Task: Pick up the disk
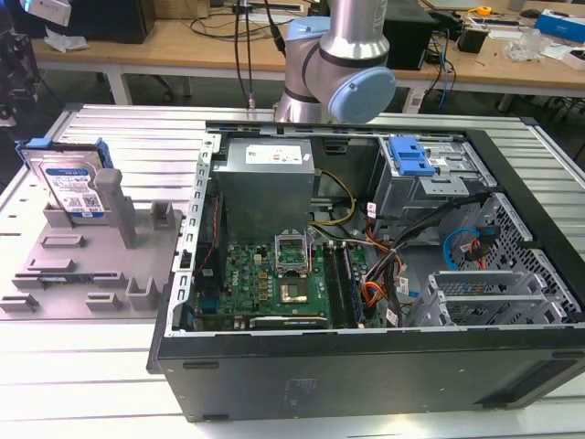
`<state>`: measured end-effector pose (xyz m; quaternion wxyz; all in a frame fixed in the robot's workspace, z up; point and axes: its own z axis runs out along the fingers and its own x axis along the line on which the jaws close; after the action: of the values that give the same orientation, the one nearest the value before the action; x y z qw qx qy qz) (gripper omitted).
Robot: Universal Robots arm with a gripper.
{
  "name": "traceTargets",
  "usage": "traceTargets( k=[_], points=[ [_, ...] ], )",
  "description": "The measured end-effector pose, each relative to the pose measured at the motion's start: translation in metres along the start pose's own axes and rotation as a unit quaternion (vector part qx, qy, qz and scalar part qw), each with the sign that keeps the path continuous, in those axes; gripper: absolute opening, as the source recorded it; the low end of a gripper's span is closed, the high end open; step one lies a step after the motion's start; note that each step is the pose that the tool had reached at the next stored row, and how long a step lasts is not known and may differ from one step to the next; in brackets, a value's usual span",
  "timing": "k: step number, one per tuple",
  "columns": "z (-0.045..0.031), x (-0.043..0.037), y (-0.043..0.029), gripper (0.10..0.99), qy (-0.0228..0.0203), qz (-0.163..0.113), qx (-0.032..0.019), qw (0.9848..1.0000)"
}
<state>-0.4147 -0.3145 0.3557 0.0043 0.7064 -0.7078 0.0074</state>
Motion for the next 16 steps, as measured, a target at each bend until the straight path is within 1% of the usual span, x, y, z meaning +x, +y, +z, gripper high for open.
traceTargets(
  k=[3,10,14,16],
  points=[
    [0.0000,-0.0001,0.0001,0.482,0.0005,0.000,0.0000,1.0000],
    [0.0027,-0.0002,-0.0016,0.482,0.0005,0.000,0.0000,1.0000],
    [0.0065,-0.0003,-0.0037,0.482,0.0005,0.000,0.0000,1.0000],
    [0.0104,-0.0006,-0.0040,0.482,0.0005,0.000,-0.0001,1.0000]
  ],
)
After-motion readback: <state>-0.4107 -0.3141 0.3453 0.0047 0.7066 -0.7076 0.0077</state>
